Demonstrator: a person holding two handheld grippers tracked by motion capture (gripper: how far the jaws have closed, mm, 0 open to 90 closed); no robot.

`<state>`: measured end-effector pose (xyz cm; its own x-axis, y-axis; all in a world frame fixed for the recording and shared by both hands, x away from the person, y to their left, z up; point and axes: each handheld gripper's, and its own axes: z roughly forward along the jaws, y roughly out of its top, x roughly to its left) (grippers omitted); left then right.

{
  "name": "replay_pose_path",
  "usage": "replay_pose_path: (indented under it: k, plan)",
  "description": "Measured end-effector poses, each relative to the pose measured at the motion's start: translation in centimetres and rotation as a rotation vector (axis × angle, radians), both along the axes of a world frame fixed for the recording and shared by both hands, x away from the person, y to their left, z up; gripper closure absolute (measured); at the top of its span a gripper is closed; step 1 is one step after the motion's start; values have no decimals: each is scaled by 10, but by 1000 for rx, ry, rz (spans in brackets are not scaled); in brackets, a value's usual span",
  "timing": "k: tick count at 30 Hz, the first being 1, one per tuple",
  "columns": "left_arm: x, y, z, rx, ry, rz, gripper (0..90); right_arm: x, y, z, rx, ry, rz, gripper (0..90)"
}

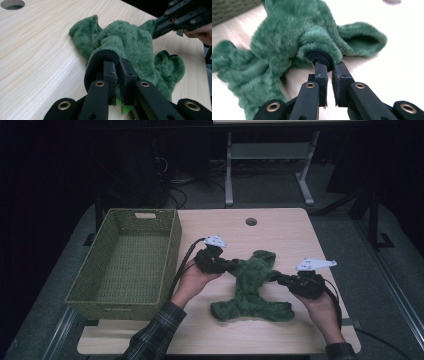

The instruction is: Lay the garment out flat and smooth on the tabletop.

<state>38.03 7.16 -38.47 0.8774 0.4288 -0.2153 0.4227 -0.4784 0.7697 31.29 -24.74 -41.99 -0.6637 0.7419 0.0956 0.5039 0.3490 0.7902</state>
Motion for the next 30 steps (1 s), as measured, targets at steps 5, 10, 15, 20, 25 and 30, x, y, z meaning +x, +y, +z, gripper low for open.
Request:
replay_pose_path:
  k: [5,10,15,20,25,30]
  plan:
    - [-10,9,8,-6,-14,11,849,0,4,29,-14,-67,22,831]
    - [-16,16,3,36,-14,43,849,-2,12,58,-50,-133,63,831]
    - [-14,19,-17,96,25,80,849,9,17,49,-85,-100,82,831]
    - [-9,16,-38,155,68,93,849,25,16,17,-91,1,75,831]
    - [-6,11,-57,213,101,85,849,35,16,-10,-122,98,71,831]
    - [-5,6,-68,247,113,63,845,37,18,-25,-165,137,63,831]
